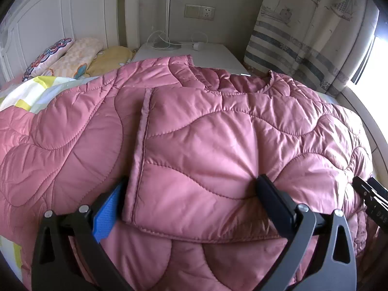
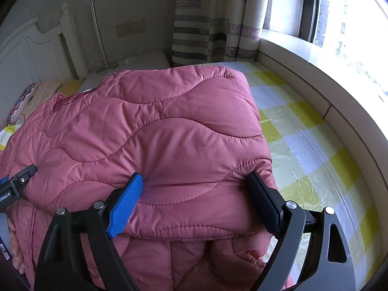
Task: Fold large clothes
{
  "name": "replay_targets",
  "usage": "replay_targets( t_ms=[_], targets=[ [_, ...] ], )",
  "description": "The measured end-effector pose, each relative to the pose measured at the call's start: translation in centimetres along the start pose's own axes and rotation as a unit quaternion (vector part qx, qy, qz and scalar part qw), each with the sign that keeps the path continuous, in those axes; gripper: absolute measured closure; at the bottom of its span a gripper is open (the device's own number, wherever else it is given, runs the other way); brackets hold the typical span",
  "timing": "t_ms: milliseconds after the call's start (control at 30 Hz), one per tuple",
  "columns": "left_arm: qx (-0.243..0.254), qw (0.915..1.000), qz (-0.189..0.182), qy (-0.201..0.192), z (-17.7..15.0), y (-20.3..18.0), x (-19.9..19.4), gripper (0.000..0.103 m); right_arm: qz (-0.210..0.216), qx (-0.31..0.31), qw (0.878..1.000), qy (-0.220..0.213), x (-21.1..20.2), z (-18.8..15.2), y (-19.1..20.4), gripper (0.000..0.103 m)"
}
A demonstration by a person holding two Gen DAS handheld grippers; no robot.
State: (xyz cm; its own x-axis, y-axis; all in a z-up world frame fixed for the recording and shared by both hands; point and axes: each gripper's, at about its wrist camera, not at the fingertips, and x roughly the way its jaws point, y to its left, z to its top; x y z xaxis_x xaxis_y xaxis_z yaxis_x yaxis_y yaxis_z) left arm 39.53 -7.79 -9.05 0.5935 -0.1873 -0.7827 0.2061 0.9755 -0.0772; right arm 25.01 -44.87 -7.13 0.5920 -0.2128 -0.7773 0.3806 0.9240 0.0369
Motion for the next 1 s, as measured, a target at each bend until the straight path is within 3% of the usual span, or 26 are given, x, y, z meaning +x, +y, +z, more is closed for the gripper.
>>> replay_targets(
  t_ms=[533,733,867,1000],
  targets=[
    [-0.004,1.0,-0.006,-0.003,0.0,0.1,-0.1,0.002,-0.004,0.007,1.0,-0.021,-1.1,-0.3,-0.2,0.017],
    [-0.019,0.9993,-0.028,-0.018,-0.4,0.9,-1.4,0.002,0.005,0.021,1.0,-0.015,-0.8,-0.3,-0.8,0.017],
    [-0.054,0.9959,-0.058,-0.043,-0.6,2.4,-2.4,0.002,0.003,0.02,1.0,-0.015,-0.8,-0.3,-0.7,0.017],
    [-0.059,0.9961,-0.057,-0.033,-0.5,2.5,-2.0,0.002,0.003,0.02,1.0,-0.016,-0.8,-0.3,-0.7,0.017]
  ],
)
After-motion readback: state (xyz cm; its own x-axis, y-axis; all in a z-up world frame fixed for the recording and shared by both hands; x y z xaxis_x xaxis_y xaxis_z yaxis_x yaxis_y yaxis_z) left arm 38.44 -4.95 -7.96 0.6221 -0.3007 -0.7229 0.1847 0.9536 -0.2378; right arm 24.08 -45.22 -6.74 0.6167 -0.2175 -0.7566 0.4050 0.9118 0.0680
